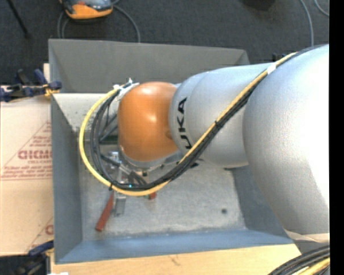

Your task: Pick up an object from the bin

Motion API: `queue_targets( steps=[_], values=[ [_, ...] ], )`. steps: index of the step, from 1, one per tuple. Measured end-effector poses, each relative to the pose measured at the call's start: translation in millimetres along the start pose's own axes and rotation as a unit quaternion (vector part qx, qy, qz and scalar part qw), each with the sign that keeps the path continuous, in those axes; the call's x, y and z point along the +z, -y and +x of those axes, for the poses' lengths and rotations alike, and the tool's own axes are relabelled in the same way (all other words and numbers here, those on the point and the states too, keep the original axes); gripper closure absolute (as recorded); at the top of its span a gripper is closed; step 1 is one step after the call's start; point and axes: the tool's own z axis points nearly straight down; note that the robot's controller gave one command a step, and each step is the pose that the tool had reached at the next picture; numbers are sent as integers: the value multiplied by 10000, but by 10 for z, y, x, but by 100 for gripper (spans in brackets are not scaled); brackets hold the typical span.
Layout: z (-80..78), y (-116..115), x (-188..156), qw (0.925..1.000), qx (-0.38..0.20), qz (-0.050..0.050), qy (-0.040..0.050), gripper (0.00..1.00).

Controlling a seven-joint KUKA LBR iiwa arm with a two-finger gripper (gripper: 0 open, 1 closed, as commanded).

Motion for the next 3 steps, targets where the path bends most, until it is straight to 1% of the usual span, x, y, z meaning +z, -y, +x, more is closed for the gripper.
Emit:
queue_targets(
  steps=[1,2,3],
  values=[
    [-23,6,-39,10000,17,-8,37,0],
    [7,-115,502,9893,-1456,-2,73,0],
    [20,-116,491,9750,-2222,9,10,0]
  ],
)
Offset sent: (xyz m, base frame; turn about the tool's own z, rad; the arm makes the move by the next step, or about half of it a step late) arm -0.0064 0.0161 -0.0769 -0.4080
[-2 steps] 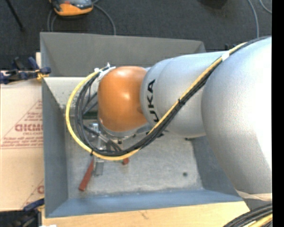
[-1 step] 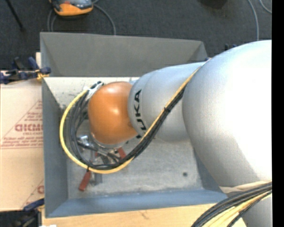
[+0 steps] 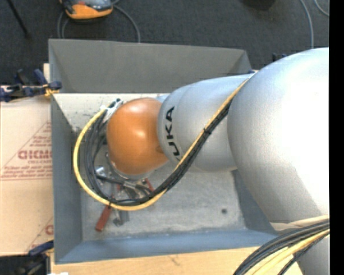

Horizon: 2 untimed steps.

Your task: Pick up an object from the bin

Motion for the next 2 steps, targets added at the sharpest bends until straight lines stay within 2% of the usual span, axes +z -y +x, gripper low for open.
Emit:
queue_targets(
  steps=[1,2],
  values=[
    [-54,-111,-104,9952,-975,7,39,0],
    [61,-49,296,9811,-1934,-1,9,0]
  ],
)
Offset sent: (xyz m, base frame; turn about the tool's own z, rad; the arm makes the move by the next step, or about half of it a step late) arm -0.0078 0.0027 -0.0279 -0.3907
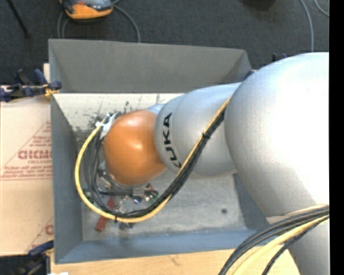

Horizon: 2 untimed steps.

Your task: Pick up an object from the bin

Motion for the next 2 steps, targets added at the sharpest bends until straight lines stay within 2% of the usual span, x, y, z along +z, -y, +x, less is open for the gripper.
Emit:
queue_targets(
  steps=[1,2],
  values=[
    [-174,61,-24,9942,-1077,4,20,100],
    [-174,59,-24,9942,-1075,2,20,100]
  ],
)
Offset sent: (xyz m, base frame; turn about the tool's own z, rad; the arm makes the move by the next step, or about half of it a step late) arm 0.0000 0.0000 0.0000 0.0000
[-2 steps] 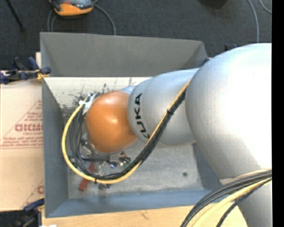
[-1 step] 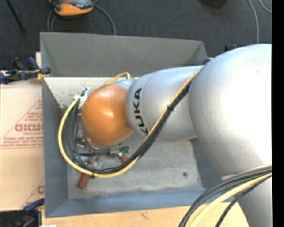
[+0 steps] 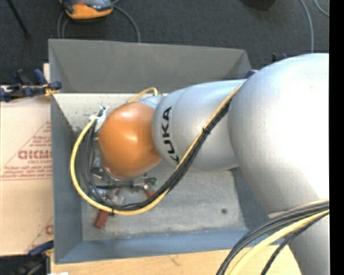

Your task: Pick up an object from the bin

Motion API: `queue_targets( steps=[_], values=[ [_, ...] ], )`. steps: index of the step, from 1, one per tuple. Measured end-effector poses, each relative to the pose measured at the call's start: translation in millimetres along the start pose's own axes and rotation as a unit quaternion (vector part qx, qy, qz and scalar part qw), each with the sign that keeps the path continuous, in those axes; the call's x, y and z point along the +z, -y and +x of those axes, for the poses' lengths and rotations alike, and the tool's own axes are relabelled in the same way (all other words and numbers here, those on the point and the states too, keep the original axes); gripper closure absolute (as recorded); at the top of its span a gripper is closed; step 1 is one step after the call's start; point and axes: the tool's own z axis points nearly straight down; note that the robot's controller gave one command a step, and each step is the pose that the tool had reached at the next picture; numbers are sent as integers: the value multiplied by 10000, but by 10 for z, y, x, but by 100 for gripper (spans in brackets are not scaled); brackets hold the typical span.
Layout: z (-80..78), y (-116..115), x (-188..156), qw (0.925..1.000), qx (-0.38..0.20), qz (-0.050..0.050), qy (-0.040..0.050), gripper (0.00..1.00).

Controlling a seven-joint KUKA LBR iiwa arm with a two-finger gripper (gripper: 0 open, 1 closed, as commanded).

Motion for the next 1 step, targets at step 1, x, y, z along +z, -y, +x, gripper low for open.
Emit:
queue_targets(
  steps=[1],
  values=[
    [1,-2,-18,10000,6,-2,4,100]
  ],
)
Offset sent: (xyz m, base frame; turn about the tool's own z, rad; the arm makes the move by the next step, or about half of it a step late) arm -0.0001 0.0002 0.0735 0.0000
